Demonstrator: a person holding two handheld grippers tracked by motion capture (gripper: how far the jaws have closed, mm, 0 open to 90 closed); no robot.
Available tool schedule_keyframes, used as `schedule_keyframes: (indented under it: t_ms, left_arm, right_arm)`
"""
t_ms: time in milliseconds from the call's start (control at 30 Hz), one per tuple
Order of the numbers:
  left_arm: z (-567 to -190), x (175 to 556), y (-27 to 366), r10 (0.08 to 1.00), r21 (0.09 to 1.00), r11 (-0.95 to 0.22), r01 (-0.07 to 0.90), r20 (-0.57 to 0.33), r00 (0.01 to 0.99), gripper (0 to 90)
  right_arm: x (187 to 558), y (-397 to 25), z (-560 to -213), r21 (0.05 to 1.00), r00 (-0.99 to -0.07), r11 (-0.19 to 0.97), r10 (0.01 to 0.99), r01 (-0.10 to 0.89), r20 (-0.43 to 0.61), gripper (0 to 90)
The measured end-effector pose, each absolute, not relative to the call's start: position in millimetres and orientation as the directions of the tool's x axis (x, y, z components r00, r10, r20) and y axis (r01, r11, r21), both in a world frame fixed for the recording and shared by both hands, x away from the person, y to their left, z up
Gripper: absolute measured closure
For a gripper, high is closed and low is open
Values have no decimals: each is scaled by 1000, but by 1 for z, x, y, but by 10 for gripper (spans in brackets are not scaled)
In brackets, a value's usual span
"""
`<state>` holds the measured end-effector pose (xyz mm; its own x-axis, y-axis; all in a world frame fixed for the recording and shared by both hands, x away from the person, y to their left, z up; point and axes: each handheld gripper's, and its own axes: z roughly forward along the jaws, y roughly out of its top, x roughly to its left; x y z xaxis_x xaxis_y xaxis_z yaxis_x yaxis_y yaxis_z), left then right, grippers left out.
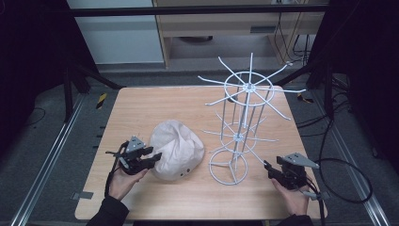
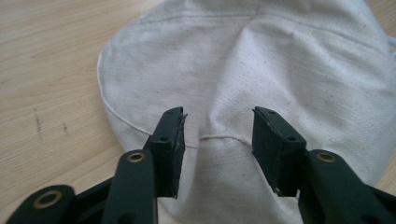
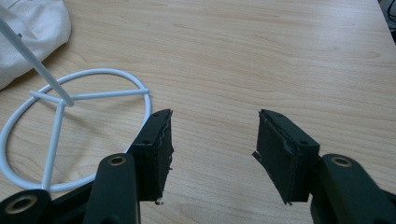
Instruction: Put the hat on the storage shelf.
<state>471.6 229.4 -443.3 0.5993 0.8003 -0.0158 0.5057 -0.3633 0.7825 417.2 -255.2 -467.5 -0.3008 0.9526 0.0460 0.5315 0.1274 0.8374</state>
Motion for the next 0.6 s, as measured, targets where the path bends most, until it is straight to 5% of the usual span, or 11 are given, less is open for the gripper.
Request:
schedule_keyframes:
  t_ms: [267, 600]
  left_arm:
    - [-447, 470, 225, 806, 761, -356, 543, -45, 591, 821]
    - [-442, 448, 237, 873, 797, -267, 541, -38, 486, 869]
  right_arm:
    - [417, -255, -467, 837, -300, 126, 953, 533, 48, 453]
    - [417, -255, -467, 838, -301, 126, 952, 532, 48, 453]
